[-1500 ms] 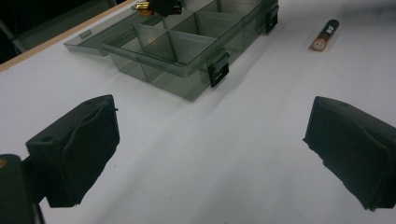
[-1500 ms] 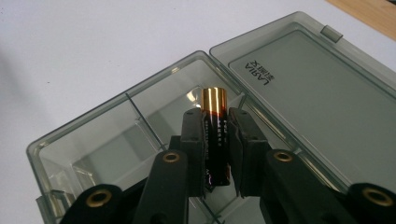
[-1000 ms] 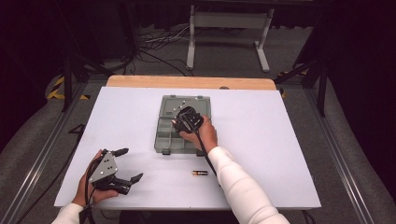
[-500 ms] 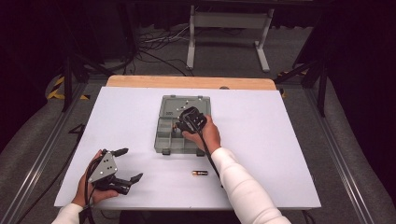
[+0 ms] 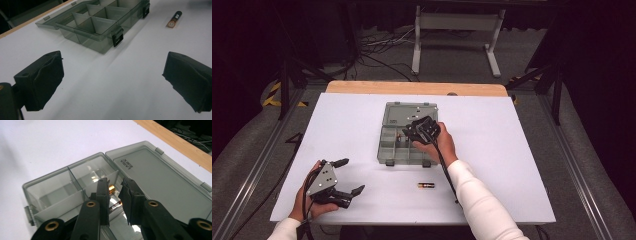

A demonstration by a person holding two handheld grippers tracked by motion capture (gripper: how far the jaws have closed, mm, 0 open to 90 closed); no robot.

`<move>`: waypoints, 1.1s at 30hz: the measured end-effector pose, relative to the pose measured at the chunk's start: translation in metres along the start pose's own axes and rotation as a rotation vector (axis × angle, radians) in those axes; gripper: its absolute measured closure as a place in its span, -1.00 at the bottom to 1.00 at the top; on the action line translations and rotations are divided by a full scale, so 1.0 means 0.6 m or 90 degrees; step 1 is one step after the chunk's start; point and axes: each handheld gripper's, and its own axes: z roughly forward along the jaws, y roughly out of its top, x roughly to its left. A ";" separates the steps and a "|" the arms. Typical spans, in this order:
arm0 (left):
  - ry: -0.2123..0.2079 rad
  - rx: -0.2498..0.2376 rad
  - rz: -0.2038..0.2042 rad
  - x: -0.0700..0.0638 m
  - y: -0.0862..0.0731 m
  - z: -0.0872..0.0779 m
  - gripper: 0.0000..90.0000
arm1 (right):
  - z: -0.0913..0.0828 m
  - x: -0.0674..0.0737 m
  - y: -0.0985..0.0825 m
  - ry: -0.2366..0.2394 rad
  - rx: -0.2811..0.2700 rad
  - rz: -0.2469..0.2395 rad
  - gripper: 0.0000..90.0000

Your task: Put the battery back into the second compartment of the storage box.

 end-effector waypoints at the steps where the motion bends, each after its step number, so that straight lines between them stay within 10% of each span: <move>1: 0.000 0.000 0.001 0.000 0.000 0.000 -0.93 | -0.005 0.000 0.000 0.003 -0.006 -0.002 0.69; 33: 0.007 0.009 0.005 -0.001 0.000 0.003 -0.93 | -0.102 0.032 -0.050 0.035 -0.064 -0.087 0.54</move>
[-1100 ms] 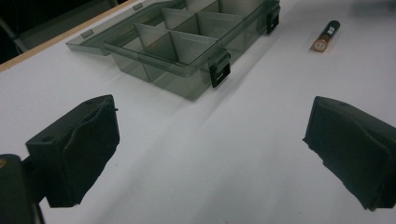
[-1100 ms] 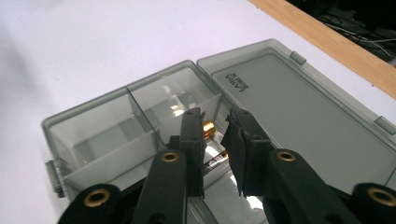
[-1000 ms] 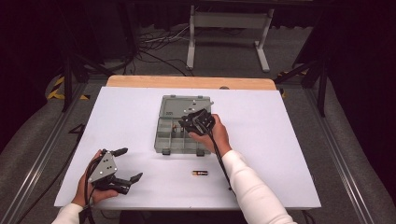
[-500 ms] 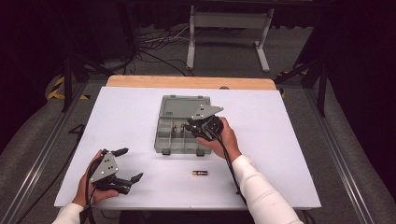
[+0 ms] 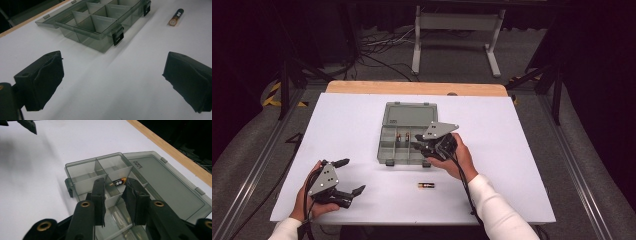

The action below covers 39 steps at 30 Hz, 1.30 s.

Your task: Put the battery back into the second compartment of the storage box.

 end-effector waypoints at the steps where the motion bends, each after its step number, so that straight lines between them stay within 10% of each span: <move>1: 0.000 -0.001 -0.001 0.000 0.000 0.000 -0.93 | -0.004 0.002 0.000 -0.001 0.000 -0.006 0.52; 21: -0.004 0.004 0.004 -0.003 0.001 0.002 -0.94 | -0.070 0.046 -0.043 0.013 -0.001 -0.042 -0.52; 39: -0.005 0.006 0.007 -0.004 0.001 0.002 -0.94 | -0.075 0.059 -0.103 0.035 0.066 -0.026 -0.66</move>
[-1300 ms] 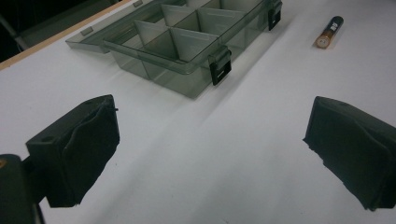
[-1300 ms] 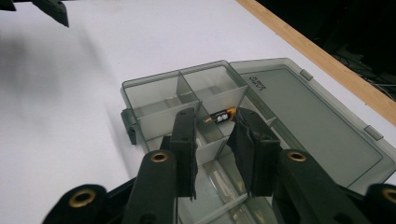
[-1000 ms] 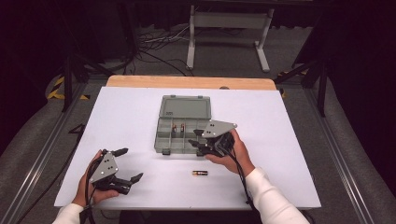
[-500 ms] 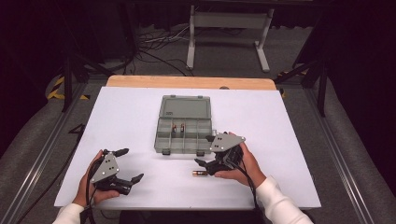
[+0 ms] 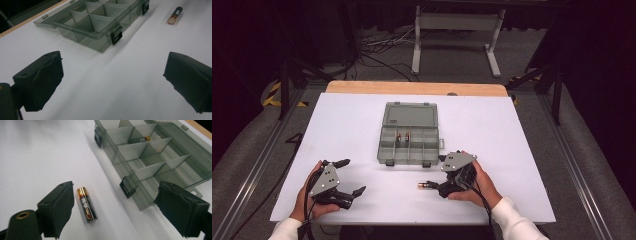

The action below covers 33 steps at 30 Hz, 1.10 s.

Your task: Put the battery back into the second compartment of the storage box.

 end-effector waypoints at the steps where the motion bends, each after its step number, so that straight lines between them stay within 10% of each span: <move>1: 0.000 0.000 0.000 0.000 0.000 0.000 -0.94 | 0.000 0.001 -0.002 0.003 0.003 0.000 -0.66; 13: 0.000 -0.004 0.000 0.001 0.000 -0.002 -0.94 | 0.017 0.016 -0.020 0.054 0.044 0.006 -0.53; 33: 0.001 0.002 0.006 0.001 0.000 0.000 -0.94 | 0.064 0.030 -0.018 0.138 0.107 -0.004 0.33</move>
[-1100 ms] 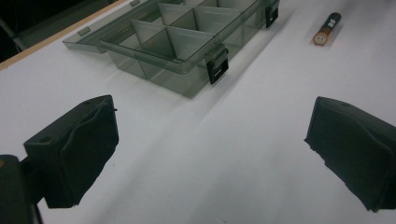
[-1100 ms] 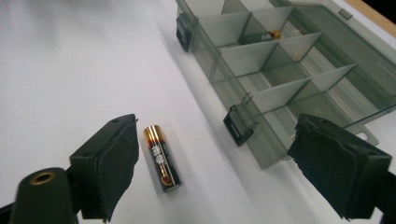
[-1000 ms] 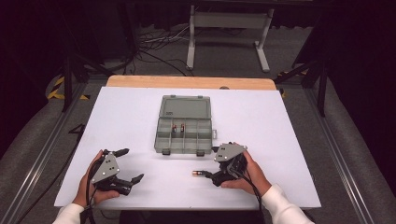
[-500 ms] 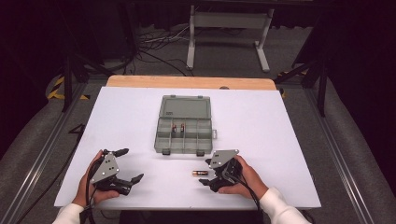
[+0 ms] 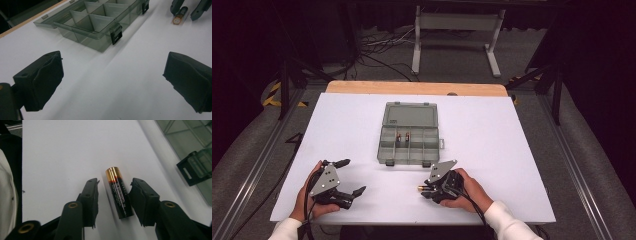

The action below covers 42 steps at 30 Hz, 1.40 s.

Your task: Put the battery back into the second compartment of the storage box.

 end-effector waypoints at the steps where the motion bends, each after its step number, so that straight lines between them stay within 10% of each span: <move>1: -0.001 0.000 0.000 0.000 0.000 0.000 -0.94 | 0.000 0.000 0.001 0.004 0.004 -0.001 0.35; 7: -0.001 0.000 -0.002 0.000 0.000 0.001 -0.94 | 0.001 -0.002 0.007 0.018 0.016 0.001 0.71; 17: 0.001 0.000 -0.002 0.000 0.000 0.000 -0.94 | 0.000 0.001 0.012 0.004 0.025 -0.006 0.72; 42: 0.006 -0.002 -0.005 0.001 0.000 -0.001 -0.94 | -0.058 -0.023 0.017 -0.071 -0.077 0.038 0.72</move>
